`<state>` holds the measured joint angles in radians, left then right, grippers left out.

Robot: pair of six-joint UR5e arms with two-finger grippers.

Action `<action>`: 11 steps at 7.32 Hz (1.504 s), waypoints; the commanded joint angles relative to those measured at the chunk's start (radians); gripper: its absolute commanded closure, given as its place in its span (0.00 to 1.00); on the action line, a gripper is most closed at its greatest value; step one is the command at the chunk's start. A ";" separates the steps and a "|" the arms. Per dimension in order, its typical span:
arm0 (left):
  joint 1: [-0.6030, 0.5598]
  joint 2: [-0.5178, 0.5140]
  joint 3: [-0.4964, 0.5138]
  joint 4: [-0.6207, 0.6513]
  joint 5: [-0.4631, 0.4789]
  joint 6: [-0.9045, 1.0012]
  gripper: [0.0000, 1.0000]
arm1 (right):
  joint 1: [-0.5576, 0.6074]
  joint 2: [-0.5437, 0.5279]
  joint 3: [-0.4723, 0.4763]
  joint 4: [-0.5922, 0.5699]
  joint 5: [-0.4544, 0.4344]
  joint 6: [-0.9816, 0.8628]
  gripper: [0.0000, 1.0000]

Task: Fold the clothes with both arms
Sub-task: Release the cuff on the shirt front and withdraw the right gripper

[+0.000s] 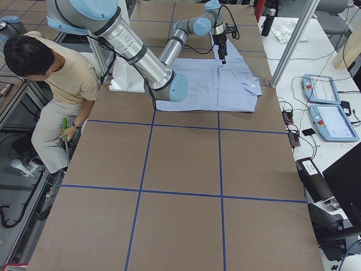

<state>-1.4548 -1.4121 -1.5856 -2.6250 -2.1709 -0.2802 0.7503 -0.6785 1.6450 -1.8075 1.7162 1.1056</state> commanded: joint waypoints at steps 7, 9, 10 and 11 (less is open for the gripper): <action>0.383 -0.195 0.400 -0.488 0.310 -0.761 0.01 | 0.422 -0.894 0.427 0.471 0.465 -0.587 0.00; 0.445 -0.234 0.479 -0.565 0.326 -0.813 0.15 | 0.422 -0.894 0.424 0.471 0.465 -0.587 0.00; 0.445 -0.223 0.483 -0.566 0.324 -0.814 0.22 | 0.422 -0.894 0.424 0.471 0.465 -0.587 0.00; 0.447 -0.217 0.487 -0.566 0.324 -0.814 0.23 | 0.422 -0.894 0.424 0.471 0.464 -0.586 0.00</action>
<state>-1.0139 -1.6348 -1.1084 -3.1853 -1.8481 -1.0896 1.1714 -1.5713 2.0696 -1.3371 2.1808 0.5188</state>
